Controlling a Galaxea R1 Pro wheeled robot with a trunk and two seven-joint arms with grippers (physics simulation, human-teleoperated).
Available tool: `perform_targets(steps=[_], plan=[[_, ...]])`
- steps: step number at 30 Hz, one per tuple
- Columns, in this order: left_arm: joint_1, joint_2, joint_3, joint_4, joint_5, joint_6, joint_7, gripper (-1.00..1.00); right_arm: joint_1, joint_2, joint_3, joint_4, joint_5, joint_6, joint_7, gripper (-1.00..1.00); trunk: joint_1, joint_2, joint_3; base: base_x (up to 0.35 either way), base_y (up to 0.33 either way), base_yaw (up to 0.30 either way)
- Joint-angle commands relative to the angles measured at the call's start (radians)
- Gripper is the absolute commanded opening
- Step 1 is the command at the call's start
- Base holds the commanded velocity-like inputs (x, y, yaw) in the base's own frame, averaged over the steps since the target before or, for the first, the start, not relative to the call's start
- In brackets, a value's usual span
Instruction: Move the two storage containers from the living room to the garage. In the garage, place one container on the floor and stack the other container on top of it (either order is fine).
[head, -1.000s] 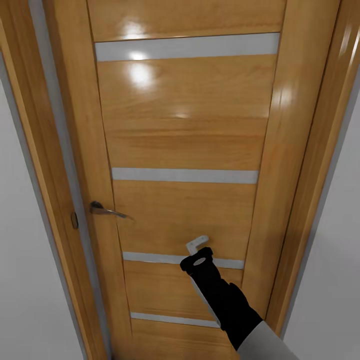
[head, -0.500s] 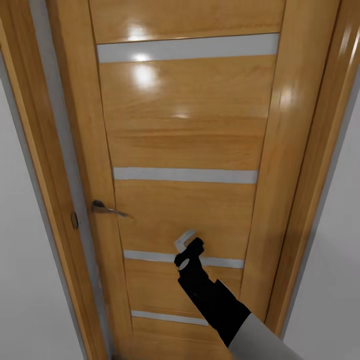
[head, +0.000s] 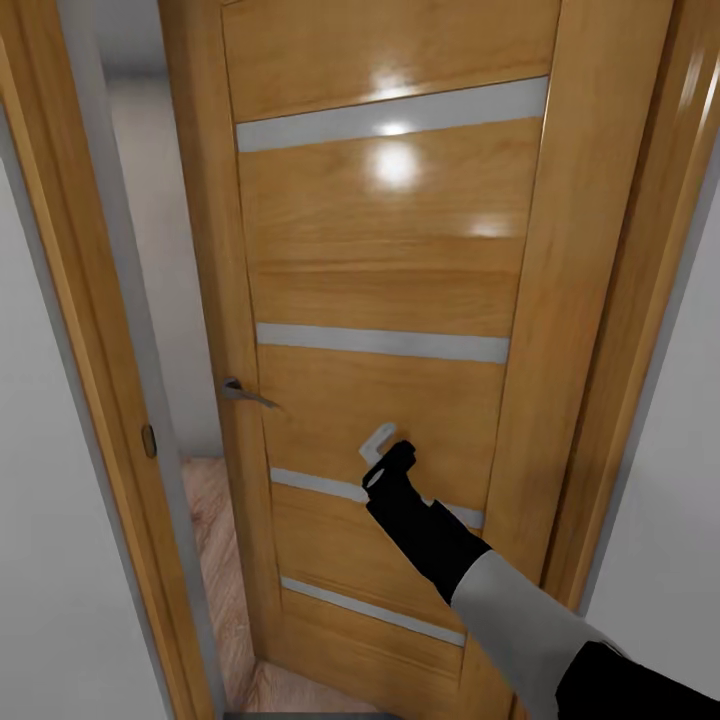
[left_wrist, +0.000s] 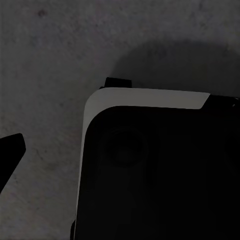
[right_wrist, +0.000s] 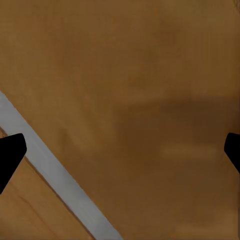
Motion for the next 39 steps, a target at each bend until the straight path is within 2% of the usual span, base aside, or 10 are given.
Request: perform_targets(steps=[1, 6, 9, 14, 17, 19, 20, 23, 25, 39], plan=[[0.0, 0.0, 0.001, 0.0, 0.009, -0.002, 0.0, 1.0, -0.002, 0.0, 0.002, -0.003, 0.007, 0.007, -0.006, 1.0, 0.0, 0.0, -0.001, 0.0, 0.0, 0.0], [0.0, 0.0, 0.001, 0.0, 0.009, -0.002, 0.0, 1.0, -0.002, 0.0, 0.005, -0.091, 0.006, 0.018, 0.005, 1.0, 0.0, 0.0, -0.001, 0.0, 0.0, 0.0], [0.0, 0.0, 0.001, 0.0, 0.009, -0.002, -0.001, 1.0, -0.002, 0.0, 0.041, -0.192, 0.006, 0.037, 0.057, 1.0, 0.0, 0.0, -0.001, 0.0, 0.0, 0.0], [0.0, 0.0, 0.001, 0.0, 0.009, -0.002, 0.0, 1.0, -0.002, 0.0, 0.056, -0.204, 0.001, 0.051, 0.077, 1.0, 0.0, 0.0, -0.001, 0.0, 0.0, 0.0], [0.0, 0.0, 0.001, 0.0, 0.009, -0.002, 0.0, 1.0, -0.002, 0.0, 0.057, -0.195, -0.048, 0.046, 0.078, 1.0, 0.0, 0.0, -0.001, 0.0, 0.0, 0.0], [0.0, 0.0, 0.002, 0.0, 0.009, -0.002, 0.0, 1.0, -0.002, 0.0, 0.055, -0.196, -0.109, 0.046, 0.077, 1.0, 0.0, 0.0, -0.001, 0.0, 0.0, 0.0], [0.0, 0.0, 0.002, 0.0, 0.009, -0.002, 0.0, 1.0, -0.002, 0.0, 0.054, -0.193, -0.16, 0.045, 0.078, 1.0, 0.0, 0.0, -0.001, 0.0, 0.0, 0.0], [0.0, 0.0, 0.002, 0.0, 0.01, -0.003, 0.0, 1.0, -0.002, 0.0, 0.052, -0.186, -0.224, 0.043, 0.078, 1.0, 0.0, 0.0, -0.001, 0.0, 0.0, 0.0], [0.0, 0.0, 0.002, 0.0, 0.01, -0.004, 0.0, 1.0, -0.002, 0.0, 0.051, -0.183, -0.245, 0.044, 0.078, 1.0, 0.0, 0.0, -0.001, 0.0, 0.0, 0.0], [0.0, 0.0, 0.002, 0.0, 0.011, -0.003, 0.0, 1.0, -0.002, 0.0, 0.049, -0.176, -0.254, 0.048, 0.07, 1.0, 0.0, 0.0, -0.001, 0.0, 0.0, 0.0]])
